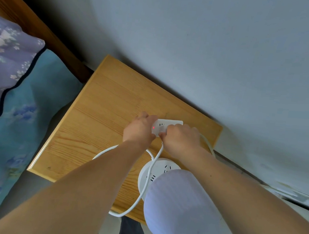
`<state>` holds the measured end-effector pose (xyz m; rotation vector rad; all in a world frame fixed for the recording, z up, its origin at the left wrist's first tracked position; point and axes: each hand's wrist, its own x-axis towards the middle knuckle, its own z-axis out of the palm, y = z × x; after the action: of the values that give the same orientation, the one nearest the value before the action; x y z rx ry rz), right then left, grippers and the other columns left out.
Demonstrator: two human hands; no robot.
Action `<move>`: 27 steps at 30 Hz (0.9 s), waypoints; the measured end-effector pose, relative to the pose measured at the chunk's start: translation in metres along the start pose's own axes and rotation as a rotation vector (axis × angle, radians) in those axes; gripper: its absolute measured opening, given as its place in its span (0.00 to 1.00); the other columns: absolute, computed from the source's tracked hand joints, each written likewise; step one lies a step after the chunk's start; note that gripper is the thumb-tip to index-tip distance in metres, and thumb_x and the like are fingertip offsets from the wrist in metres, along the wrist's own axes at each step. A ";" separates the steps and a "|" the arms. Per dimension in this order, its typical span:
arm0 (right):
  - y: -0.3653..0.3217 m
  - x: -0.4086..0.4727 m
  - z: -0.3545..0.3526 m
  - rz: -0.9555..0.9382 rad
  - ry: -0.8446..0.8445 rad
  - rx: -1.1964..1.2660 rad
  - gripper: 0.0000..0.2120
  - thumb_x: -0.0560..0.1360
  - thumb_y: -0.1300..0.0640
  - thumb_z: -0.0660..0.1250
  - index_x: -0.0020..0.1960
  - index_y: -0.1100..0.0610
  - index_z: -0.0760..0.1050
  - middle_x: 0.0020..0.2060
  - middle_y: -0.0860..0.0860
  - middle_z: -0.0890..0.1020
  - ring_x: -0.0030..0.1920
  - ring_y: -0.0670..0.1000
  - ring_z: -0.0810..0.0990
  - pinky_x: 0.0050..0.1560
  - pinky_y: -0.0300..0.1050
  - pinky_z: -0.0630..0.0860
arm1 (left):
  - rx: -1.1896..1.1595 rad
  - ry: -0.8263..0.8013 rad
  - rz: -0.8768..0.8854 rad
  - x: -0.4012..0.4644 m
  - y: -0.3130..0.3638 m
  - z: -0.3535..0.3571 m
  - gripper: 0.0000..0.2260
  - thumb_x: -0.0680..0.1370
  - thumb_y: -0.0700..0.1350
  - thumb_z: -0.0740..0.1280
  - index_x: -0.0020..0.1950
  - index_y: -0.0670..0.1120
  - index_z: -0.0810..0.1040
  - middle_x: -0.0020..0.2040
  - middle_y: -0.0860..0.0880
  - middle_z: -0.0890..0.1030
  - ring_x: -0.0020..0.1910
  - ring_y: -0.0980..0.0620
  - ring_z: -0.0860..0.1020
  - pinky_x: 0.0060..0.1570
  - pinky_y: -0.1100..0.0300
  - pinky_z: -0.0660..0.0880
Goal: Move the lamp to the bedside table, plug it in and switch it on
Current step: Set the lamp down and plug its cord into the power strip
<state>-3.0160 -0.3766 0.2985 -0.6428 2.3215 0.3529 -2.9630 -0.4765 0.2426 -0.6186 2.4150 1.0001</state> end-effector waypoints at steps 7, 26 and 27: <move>-0.010 0.002 -0.006 0.139 -0.122 0.182 0.14 0.79 0.52 0.55 0.60 0.58 0.70 0.54 0.56 0.80 0.55 0.57 0.78 0.44 0.47 0.67 | 0.068 0.009 0.030 -0.001 -0.001 0.000 0.25 0.71 0.43 0.71 0.67 0.53 0.70 0.62 0.50 0.73 0.61 0.46 0.71 0.54 0.49 0.72; -0.021 0.004 -0.007 0.212 -0.154 0.144 0.14 0.76 0.57 0.58 0.61 0.56 0.71 0.55 0.54 0.80 0.57 0.56 0.77 0.45 0.46 0.68 | 0.107 0.009 0.035 0.002 0.004 -0.004 0.17 0.72 0.44 0.71 0.60 0.51 0.75 0.57 0.50 0.77 0.58 0.46 0.73 0.52 0.52 0.71; -0.021 0.005 -0.006 0.225 -0.157 0.154 0.14 0.76 0.57 0.58 0.61 0.56 0.71 0.55 0.54 0.80 0.57 0.56 0.77 0.45 0.46 0.68 | 0.105 0.005 0.036 0.002 0.004 -0.004 0.17 0.72 0.44 0.71 0.60 0.51 0.75 0.56 0.49 0.77 0.58 0.46 0.73 0.51 0.52 0.71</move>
<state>-3.0114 -0.3984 0.2984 -0.2692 2.2474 0.3116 -2.9677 -0.4777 0.2459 -0.5427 2.4730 0.8801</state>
